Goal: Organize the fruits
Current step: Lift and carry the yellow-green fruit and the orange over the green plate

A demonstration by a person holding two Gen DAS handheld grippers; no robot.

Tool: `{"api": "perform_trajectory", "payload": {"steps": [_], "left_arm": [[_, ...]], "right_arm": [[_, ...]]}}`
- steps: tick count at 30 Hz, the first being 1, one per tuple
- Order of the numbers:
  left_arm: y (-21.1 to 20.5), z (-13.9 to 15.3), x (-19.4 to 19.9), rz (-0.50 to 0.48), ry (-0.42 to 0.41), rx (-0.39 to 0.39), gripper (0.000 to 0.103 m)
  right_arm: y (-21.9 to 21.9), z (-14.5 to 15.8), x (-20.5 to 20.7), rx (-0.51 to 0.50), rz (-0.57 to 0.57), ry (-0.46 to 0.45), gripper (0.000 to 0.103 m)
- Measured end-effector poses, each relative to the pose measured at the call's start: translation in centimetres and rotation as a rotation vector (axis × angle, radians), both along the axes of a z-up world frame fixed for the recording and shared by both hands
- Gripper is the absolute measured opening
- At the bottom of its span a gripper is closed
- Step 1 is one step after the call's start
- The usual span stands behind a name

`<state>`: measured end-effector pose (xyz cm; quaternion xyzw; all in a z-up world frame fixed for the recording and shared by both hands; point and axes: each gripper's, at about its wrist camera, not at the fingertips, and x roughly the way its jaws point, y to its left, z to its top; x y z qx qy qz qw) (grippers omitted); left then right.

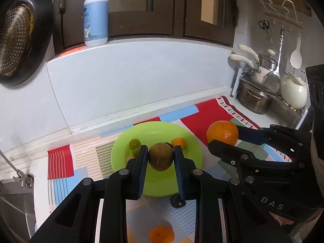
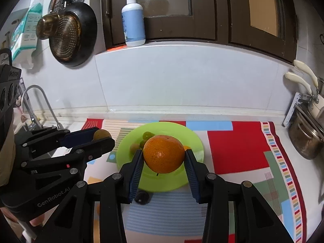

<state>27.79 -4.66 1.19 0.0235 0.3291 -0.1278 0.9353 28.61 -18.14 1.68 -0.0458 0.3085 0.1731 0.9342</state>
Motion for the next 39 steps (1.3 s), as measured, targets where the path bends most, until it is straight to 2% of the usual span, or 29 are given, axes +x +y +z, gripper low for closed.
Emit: {"api": "perform_trajectory", "payload": {"steps": [11, 23, 33, 39], "left_arm": [[0.2, -2.0, 4.7, -0.013, 0.039, -0.005, 0.026], [0.3, -5.3, 9.5, -0.024, 0.08, 0.005, 0.026], [0.5, -8.0, 12.3, -0.023, 0.119, 0.007, 0.026], [0.4, -8.6, 13.2, -0.029, 0.116, 0.019, 0.026]], "right_arm": [[0.6, -1.3, 4.7, -0.018, 0.011, 0.026, 0.042], [0.9, -4.4, 10.2, -0.03, 0.012, 0.089, 0.042], [1.4, -7.6, 13.6, -0.034, 0.026, 0.151, 0.042], [1.5, -8.7, 14.8, -0.031, 0.033, 0.168, 0.042]]}}
